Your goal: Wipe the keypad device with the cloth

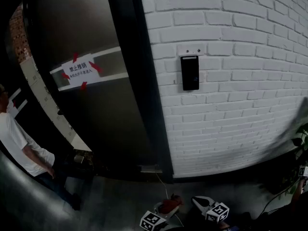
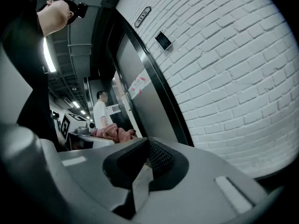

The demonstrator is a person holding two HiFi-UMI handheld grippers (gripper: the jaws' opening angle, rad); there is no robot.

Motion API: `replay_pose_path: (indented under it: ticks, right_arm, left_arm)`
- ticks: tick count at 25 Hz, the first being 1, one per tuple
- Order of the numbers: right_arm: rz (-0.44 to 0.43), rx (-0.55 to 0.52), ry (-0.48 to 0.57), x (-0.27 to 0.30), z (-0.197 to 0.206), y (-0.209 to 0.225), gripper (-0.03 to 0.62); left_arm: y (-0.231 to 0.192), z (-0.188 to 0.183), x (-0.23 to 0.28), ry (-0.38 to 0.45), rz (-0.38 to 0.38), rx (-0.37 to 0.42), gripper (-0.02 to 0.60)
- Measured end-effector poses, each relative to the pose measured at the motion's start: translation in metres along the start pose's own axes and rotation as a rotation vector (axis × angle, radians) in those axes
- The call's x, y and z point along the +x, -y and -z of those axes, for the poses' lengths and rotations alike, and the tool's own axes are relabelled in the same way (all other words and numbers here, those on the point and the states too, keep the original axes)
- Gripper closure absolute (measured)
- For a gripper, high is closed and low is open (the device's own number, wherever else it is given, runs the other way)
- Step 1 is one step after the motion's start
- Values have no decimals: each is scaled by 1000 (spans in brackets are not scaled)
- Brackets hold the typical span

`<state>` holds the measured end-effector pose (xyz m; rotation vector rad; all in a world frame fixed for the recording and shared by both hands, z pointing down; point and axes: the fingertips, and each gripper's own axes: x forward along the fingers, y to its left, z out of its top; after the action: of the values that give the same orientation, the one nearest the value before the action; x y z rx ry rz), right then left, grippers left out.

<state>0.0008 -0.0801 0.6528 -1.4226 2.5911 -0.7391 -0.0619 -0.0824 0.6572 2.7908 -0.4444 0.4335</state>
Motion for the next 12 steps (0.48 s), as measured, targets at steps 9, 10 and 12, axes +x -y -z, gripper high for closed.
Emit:
replay_pose_path:
  ticks: [9, 10, 12]
  right_arm:
    - [-59, -155, 39, 21, -92, 113, 594]
    - [-71, -175, 39, 25, -99, 120, 594]
    - [-87, -199, 37, 28, -112, 132, 594]
  left_arm:
    - [-53, -103, 108, 42, -60, 148, 457]
    - [-57, -114, 116, 45, -71, 177, 457]
    - [-66, -141, 127, 59, -98, 243, 457]
